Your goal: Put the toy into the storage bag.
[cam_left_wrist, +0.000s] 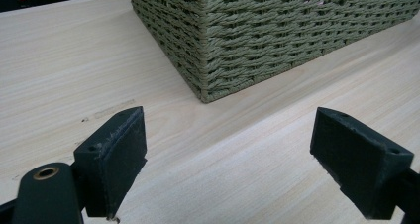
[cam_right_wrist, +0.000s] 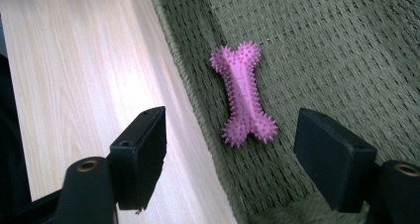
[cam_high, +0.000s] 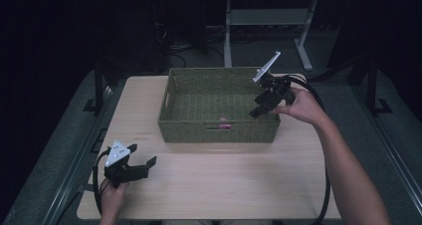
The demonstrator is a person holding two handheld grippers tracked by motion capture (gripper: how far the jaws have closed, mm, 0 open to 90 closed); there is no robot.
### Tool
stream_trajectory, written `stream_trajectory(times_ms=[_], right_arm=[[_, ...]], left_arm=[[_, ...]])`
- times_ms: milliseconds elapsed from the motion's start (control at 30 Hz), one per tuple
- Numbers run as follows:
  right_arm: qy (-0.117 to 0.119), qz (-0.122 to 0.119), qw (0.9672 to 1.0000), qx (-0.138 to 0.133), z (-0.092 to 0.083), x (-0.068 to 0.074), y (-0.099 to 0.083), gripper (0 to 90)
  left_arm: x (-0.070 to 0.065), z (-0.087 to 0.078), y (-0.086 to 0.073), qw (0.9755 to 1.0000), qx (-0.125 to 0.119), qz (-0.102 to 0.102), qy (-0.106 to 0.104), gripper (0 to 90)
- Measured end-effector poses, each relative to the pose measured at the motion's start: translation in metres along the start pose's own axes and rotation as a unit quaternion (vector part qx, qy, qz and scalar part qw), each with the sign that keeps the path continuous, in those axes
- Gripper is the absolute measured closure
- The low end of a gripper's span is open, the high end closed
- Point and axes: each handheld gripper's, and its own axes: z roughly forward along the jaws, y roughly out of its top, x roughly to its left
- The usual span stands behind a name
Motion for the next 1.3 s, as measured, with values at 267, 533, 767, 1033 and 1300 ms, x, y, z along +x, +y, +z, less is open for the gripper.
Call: stream_trajectory(times_ms=[267, 533, 767, 1033, 1300], right_arm=[[-0.004, -0.003, 1.0, -0.005, -0.006, 0.008, -0.012, 28.2], [-0.009, -0.004, 0.9998, -0.02, -0.017, 0.018, -0.022, 27.8], [-0.014, -0.006, 0.9996, -0.022, -0.021, 0.025, -0.034, 27.7], [-0.021, -0.003, 0.9996, -0.02, -0.022, 0.033, -0.05, 27.8], [-0.02, 0.004, 0.9995, -0.025, -0.022, 0.036, -0.068, 27.8]], left_arm=[[-0.001, 0.001, 0.0, 1.0, 0.001, 0.0, -0.001, 13.9], [-0.007, 0.004, 0.002, 1.0, 0.004, 0.005, -0.007, 13.8], [-0.008, 0.005, 0.002, 0.9999, 0.006, 0.007, -0.007, 13.9], [-0.007, 0.004, 0.001, 1.0, 0.003, 0.005, -0.004, 13.9], [-0.006, 0.003, 0.001, 1.0, 0.005, 0.005, -0.003, 13.9]])
